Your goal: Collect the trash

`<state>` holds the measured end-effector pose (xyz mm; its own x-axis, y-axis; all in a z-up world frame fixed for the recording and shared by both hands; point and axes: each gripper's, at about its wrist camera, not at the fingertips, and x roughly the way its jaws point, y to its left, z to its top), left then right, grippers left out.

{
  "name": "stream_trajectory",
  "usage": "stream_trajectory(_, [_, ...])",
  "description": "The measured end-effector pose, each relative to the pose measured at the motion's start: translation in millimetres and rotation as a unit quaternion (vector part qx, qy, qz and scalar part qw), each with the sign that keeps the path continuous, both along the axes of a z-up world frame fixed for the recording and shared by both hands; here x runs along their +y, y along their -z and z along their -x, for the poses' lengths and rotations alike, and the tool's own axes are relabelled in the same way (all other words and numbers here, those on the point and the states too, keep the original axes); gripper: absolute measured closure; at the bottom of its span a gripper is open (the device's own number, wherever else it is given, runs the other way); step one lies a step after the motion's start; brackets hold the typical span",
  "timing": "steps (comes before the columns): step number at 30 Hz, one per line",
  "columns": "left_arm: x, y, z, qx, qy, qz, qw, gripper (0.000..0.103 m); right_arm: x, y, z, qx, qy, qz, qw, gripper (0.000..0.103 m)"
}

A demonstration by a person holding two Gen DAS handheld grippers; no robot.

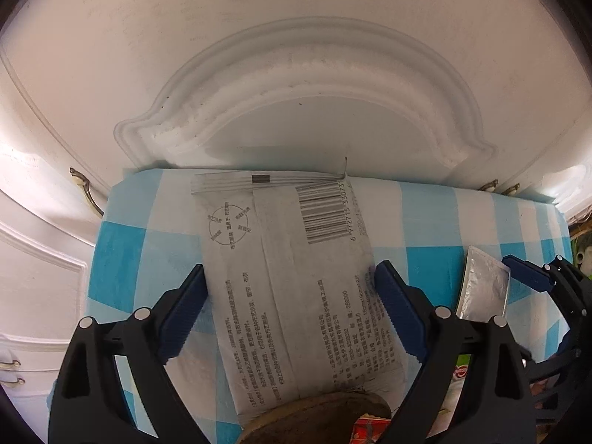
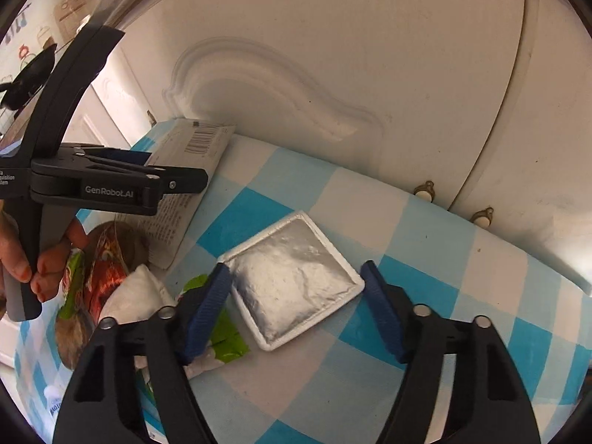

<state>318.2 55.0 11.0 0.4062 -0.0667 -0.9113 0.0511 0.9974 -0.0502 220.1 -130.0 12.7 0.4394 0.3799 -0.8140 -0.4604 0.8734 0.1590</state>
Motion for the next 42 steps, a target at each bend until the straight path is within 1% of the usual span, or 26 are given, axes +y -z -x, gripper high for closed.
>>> stream_trajectory(1, [-0.5,-0.7,1.4,-0.003,-0.001,0.001,1.0000,0.017,-1.5,-0.7,2.8,-0.001,0.000,-0.001,1.000,0.040])
stream_trajectory(5, [-11.9,-4.1,15.0,-0.014,-0.001,0.004,0.9999,0.021,-5.1,-1.2,15.9,-0.005,-0.006,-0.008,1.000,0.045])
stream_trajectory(6, [-13.5,-5.7,13.7,-0.016,0.001,0.006,0.9999,0.022,-5.7,-1.5,19.9,-0.006,-0.006,-0.011,1.000,0.046])
stream_trajectory(9, [-23.3,-8.3,28.2,-0.019,0.012,0.014,0.9997,0.025,-5.6,-2.0,27.9,-0.005,-0.008,-0.016,1.000,0.048])
stream_trajectory(13, [-35.0,-13.7,51.2,-0.023,0.020,0.021,0.9993,0.035,-4.4,-1.3,46.9,-0.003,-0.011,-0.016,1.000,0.050])
stream_trajectory(14, [-35.9,-14.7,56.0,-0.023,0.020,0.024,0.9993,0.036,-4.5,-0.9,50.3,-0.003,-0.008,-0.015,1.000,0.050])
stream_trajectory(21, [-47.5,-21.7,98.7,-0.029,0.035,0.028,0.9986,0.037,-14.6,-1.0,98.1,-0.002,0.006,-0.017,1.000,0.051])
stream_trajectory(23, [-52.9,-23.7,111.1,-0.029,0.044,0.030,0.9982,0.037,-14.7,-0.6,112.3,-0.003,0.012,-0.020,1.000,0.052])
stream_trajectory(25, [-55.0,-24.3,124.6,-0.029,0.055,0.033,0.9975,0.038,-12.9,-0.3,125.5,0.001,0.012,-0.027,1.000,0.056])
stream_trajectory(26, [-54.7,-24.6,130.2,-0.030,0.058,0.032,0.9974,0.038,-11.5,-0.2,131.9,-0.002,0.018,-0.020,1.000,0.056])
stream_trajectory(27, [-55.6,-21.9,141.4,-0.032,0.060,0.032,0.9971,0.038,-11.5,-0.3,139.1,-0.006,0.022,-0.016,1.000,0.056])
stream_trajectory(28, [-48.1,-11.1,152.9,-0.033,0.063,0.035,0.9969,0.038,-11.5,0.3,145.6,-0.007,0.027,-0.016,0.999,0.056])
stream_trajectory(30, [-51.8,-9.1,173.4,-0.034,0.069,0.038,0.9963,0.038,-20.6,-0.2,161.5,-0.004,0.037,-0.031,0.999,0.056])
stream_trajectory(32, [-53.3,-7.1,184.8,-0.034,0.074,0.041,0.9958,0.038,-24.3,0.1,175.5,-0.001,0.045,-0.041,0.998,0.056])
stream_trajectory(35, [-60.6,-4.5,205.6,-0.034,0.084,0.047,0.9948,0.038,-27.9,-0.8,199.0,-0.008,0.053,-0.035,0.998,0.056])
stream_trajectory(38, [-63.1,-5.3,227.9,-0.029,0.095,0.060,0.9933,0.038,-28.5,-0.4,214.9,-0.004,0.056,-0.050,0.997,0.056])
stream_trajectory(41, [-67.9,-4.3,245.3,-0.034,0.110,0.054,0.9919,0.038,-25.9,-0.6,232.1,-0.009,0.057,-0.045,0.997,0.056])
stream_trajectory(42, [-68.3,-3.5,249.2,-0.037,0.111,0.059,0.9913,0.038,-26.7,-0.9,236.6,-0.011,0.062,-0.044,0.997,0.056])
